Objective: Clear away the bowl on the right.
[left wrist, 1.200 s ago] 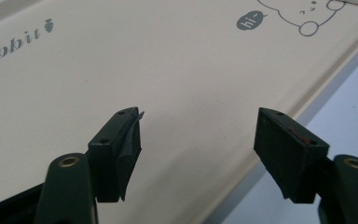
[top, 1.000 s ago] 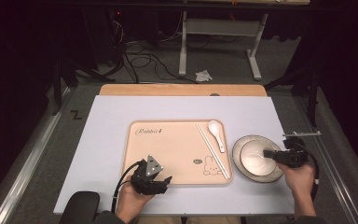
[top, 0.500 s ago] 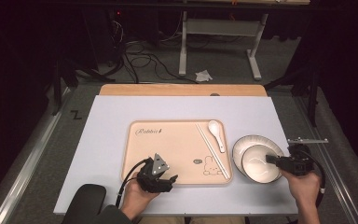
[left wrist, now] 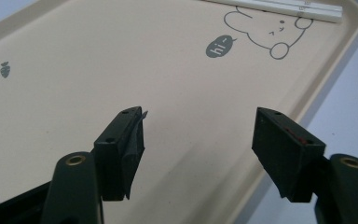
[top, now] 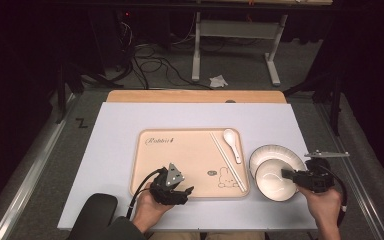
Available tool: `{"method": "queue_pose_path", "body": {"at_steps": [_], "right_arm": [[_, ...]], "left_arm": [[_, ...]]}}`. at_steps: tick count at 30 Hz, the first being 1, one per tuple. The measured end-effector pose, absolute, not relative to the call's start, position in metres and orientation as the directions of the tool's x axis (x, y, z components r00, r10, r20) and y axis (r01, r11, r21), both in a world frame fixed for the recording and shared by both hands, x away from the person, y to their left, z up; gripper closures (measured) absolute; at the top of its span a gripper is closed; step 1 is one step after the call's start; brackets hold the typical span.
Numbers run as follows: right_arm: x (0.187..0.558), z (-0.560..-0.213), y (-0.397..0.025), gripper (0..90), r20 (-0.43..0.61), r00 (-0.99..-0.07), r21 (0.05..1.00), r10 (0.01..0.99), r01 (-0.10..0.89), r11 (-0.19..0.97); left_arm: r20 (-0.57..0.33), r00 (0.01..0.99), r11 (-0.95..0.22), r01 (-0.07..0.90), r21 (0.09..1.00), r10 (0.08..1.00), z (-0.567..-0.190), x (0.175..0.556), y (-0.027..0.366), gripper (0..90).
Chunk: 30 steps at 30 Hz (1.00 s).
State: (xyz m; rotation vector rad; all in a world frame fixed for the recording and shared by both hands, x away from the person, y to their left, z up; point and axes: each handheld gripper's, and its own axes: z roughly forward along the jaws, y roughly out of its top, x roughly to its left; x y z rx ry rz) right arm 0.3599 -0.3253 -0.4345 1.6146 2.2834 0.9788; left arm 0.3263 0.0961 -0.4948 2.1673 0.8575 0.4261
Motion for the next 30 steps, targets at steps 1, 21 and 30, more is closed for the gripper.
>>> {"method": "queue_pose_path", "body": {"at_steps": [1,21,30], "right_arm": [[0.360,-0.435,-0.324,82.8,0.224,-0.402,0.600,0.888,0.775,0.199],[0.376,-0.432,-0.296,82.8,0.217,-0.497,0.606,0.840,0.744,0.283],[0.390,-0.430,-0.275,82.8,0.216,-0.558,0.613,0.801,0.716,0.333]], "left_arm": [[0.028,0.719,-0.489,0.443,0.752,0.694,-0.494,0.326,0.097,34.5],[0.029,0.670,-0.454,0.469,0.758,0.742,-0.493,0.320,0.111,32.4],[0.023,0.633,-0.430,0.499,0.753,0.774,-0.494,0.316,0.121,31.6]]}}
